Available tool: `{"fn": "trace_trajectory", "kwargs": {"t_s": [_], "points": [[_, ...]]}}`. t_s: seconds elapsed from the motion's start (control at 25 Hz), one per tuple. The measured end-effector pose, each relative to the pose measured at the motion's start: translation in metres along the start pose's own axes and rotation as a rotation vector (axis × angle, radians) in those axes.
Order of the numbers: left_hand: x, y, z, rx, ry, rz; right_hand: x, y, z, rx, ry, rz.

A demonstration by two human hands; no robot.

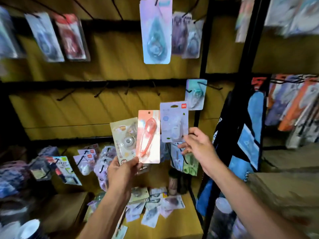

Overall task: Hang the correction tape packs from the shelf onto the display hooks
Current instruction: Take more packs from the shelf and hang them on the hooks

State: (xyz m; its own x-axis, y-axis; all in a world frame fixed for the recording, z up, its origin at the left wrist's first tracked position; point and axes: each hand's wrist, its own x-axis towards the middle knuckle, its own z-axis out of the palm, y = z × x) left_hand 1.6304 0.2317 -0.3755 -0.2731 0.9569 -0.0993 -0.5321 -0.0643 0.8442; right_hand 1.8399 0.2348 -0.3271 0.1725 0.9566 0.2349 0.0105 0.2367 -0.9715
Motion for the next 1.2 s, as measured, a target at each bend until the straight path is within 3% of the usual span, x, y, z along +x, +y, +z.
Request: {"fn": "trace_trajectory", "kwargs": {"t_s": [0.24, 0.6, 0.72, 0.88, 1.04, 1.2], "points": [[0.004, 0.017, 0.021, 0.057, -0.002, -0.038, 0.01, -0.036, -0.019, -0.209, 0.277, -0.049], [0.015, 0.002, 0.021, 0.066, -0.024, -0.078, 0.02, -0.035, -0.022, -0.183, 0.383, -0.067], [0.024, -0.002, 0.024, 0.049, -0.012, -0.084, 0.034, -0.038, -0.021, -0.247, 0.428, -0.172], [0.042, 0.0, 0.033, 0.024, -0.009, -0.057, 0.082, -0.033, -0.01, -0.435, 0.344, -0.182], [0.062, -0.001, 0.04, 0.008, -0.028, -0.037, 0.147, -0.033, -0.001, -0.318, 0.138, 0.063], [0.081, -0.003, 0.038, 0.009, -0.032, -0.031, 0.193, -0.031, 0.01, -0.209, 0.082, 0.227]]}}
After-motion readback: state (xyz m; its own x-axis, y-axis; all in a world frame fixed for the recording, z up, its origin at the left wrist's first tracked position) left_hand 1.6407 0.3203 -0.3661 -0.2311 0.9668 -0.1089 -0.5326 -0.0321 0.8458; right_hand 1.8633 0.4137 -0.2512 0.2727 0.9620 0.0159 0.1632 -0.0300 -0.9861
